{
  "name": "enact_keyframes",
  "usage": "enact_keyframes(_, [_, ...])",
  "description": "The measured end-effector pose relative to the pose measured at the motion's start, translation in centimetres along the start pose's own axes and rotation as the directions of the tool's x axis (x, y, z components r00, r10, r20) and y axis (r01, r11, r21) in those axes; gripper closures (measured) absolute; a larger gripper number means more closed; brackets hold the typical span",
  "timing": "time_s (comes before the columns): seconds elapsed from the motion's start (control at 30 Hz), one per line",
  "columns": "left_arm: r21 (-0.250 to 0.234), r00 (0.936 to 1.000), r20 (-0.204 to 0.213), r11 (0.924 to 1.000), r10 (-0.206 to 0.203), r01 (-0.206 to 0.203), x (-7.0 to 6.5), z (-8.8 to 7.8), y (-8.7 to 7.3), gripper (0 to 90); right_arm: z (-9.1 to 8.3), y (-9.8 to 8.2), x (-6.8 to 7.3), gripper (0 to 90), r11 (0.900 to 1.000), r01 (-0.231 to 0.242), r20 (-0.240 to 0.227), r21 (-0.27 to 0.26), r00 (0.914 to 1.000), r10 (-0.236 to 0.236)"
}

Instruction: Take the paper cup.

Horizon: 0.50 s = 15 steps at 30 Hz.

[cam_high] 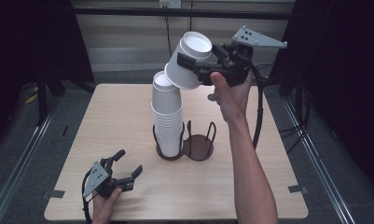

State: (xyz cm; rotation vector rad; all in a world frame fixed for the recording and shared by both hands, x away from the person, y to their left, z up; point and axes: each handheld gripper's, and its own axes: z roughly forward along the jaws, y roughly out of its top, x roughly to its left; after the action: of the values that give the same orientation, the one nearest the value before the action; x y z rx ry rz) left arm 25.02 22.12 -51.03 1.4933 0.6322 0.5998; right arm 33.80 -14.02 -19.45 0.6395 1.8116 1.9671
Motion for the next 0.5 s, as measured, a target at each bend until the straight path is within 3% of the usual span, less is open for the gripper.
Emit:
enact_keyframes(0.13, [0.0, 0.9999, 0.017, 1.0, -0.002, 0.002, 0.0, 0.0, 0.0, 15.3, -1.0, -0.6, -0.1, 22.7, 1.0, -0.001, 0.011, 0.001, 0.9999, 0.001])
enact_keyframes(0.23, [0.006, 0.9983, 0.058, 1.0, -0.005, 0.004, 0.0, 0.0, 0.0, 15.1, -1.8, -1.0, 0.1, 22.7, 1.0, 0.001, 0.011, -0.008, 0.9999, -0.001])
enact_keyframes(0.3, [0.027, 0.9979, 0.06, 0.9993, 0.024, -0.025, 0.1, 0.0, 0.2, 15.1, -2.3, -1.3, 0.1, 22.7, 1.0, 0.005, 0.012, -0.008, 0.9999, -0.005])
enact_keyframes(0.4, [0.042, 0.997, 0.077, 0.9991, -0.01, 0.007, -0.1, 0.2, 0.3, 15.7, -2.9, -1.7, 0.1, 22.7, 1.0, 0.005, 0.031, 0.013, 0.9995, -0.005])
enact_keyframes(0.5, [0.046, 0.9956, 0.093, 0.9989, -0.011, 0.007, -0.1, 0.3, 0.7, 15.9, -3.5, -2.3, -0.1, 22.7, 1.0, -0.003, 0.027, 0.019, 0.9996, 0.003])
